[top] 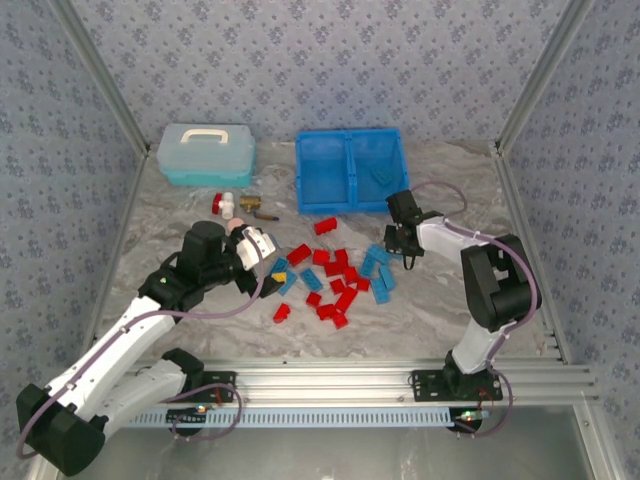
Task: Sort the legos into containers by color
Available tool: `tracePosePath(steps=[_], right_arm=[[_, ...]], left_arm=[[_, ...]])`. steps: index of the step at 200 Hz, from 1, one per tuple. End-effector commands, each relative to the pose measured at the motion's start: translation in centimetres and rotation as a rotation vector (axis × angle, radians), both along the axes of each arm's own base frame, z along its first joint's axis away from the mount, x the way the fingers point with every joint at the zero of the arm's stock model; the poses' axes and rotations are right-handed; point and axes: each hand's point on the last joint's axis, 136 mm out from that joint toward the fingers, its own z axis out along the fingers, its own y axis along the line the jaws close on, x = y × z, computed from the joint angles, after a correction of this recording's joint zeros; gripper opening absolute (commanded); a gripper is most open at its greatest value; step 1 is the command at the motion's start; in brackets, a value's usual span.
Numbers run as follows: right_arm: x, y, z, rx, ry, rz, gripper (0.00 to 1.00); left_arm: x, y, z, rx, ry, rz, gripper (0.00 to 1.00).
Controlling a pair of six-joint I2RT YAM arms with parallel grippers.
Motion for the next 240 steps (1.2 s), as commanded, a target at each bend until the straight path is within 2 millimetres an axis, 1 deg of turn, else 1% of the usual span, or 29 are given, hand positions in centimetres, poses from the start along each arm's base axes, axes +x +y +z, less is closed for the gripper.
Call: tracePosePath(steps=[1,18,44,58,64,68,70,74,85,95,101,104,119,121,128,131,134,136,139,143,147,148,157,170,175,196,221,232,240], right_arm=[[-0.2,-0.5,2.0,-0.015,-0.045,-0.018,0.19],[0.0,-0.3,5.2,-0.030,-0.115,-0.009,0.18],[0.8,1.4,12.0,-0.041,-0.292,0.030,0.18],[1.8,2.4,15.4,-0.038,-0.389,0.049,0.18],[2.4,2.8,16.8,-0.040,-0.432,0.053,0.19],[2.7,2.9,17.1,-0.046,-0.447,0.058,0.19],[3.2,3.1,18.4,-0.037,-0.477,0.056,0.19],[3.9,3.4,19.2,-0.034,-0.504,0.059,0.19],[5.5,4.1,20.6,-0.034,-0.542,0.074,0.19],[7.2,4.9,21.3,-0.049,-0.563,0.095,0.19],[8.3,5.3,21.1,-0.063,-0.558,0.106,0.19],[8.8,5.4,21.4,-0.065,-0.563,0.109,0.19],[11.7,6.5,20.7,-0.090,-0.549,0.130,0.19],[12.0,6.5,20.3,-0.096,-0.541,0.131,0.19],[13.3,6.6,20.0,-0.102,-0.533,0.128,0.19],[13.7,6.6,19.4,-0.110,-0.521,0.125,0.19],[14.2,6.7,19.6,-0.114,-0.524,0.122,0.19],[14.6,6.6,19.1,-0.123,-0.514,0.118,0.19],[15.0,6.5,19.2,-0.131,-0.511,0.113,0.19],[15.6,6.5,18.4,-0.144,-0.489,0.111,0.19],[16.1,6.5,18.2,-0.151,-0.479,0.108,0.19],[16.2,6.4,17.7,-0.156,-0.468,0.108,0.19],[17.4,6.4,16.4,-0.168,-0.438,0.102,0.19],[19.0,6.2,14.6,-0.155,-0.409,0.092,0.19],[19.5,6.1,13.7,-0.148,-0.392,0.088,0.19],[20.6,5.4,10.7,-0.142,-0.329,0.071,0.20],[21.3,4.7,7.8,-0.097,-0.265,0.055,0.23],[21.7,4.9,7.3,-0.077,-0.254,0.063,0.24],[21.4,4.8,7.0,-0.080,-0.232,0.071,0.26]], left_arm=[[0.0,-0.3,0.1,0.006,-0.015,-0.015,0.99],[0.0,-0.2,0.2,0.005,-0.017,-0.014,0.99],[0.1,-0.3,0.1,0.006,-0.015,-0.016,0.99],[0.1,-0.3,0.1,0.005,-0.014,-0.017,0.99],[0.0,-0.3,0.1,0.007,-0.013,-0.018,0.99],[0.0,-0.3,0.1,0.008,-0.013,-0.018,0.99],[0.0,-0.3,0.1,0.008,-0.013,-0.019,0.99],[0.0,-0.3,0.1,0.009,-0.014,-0.018,0.99],[0.0,-0.2,0.0,0.013,-0.015,-0.017,0.99],[0.0,-0.2,-0.1,0.019,-0.017,-0.018,0.99],[0.0,-0.1,-0.1,0.024,-0.018,-0.017,0.99],[0.0,-0.1,-0.2,0.028,-0.018,-0.016,0.99],[0.1,0.2,-0.3,0.040,-0.023,-0.006,0.99],[0.0,0.2,-0.3,0.042,-0.025,-0.006,0.99],[0.0,0.3,-0.4,0.048,-0.028,-0.002,0.99],[0.0,0.3,-0.4,0.049,-0.030,0.000,0.99],[0.0,0.4,-0.4,0.052,-0.032,0.001,0.99],[0.0,0.4,-0.3,0.052,-0.034,0.001,0.99],[0.0,0.4,-0.4,0.056,-0.037,0.003,0.99],[0.0,0.5,-0.4,0.058,-0.039,0.005,0.99],[0.0,0.5,-0.3,0.061,-0.043,0.005,0.99],[0.0,0.5,-0.4,0.063,-0.044,0.006,0.99],[0.0,0.6,-0.4,0.067,-0.047,0.008,0.99],[-0.1,0.6,-0.4,0.072,-0.051,0.008,0.99],[-0.1,0.6,-0.4,0.072,-0.052,0.007,0.99],[-0.1,0.6,-0.4,0.073,-0.051,0.004,0.99],[-0.1,0.5,-0.5,0.074,-0.052,0.002,0.99],[-0.1,0.5,-0.5,0.074,-0.050,0.001,0.99],[-0.1,0.5,-0.6,0.075,-0.048,0.000,0.99]])
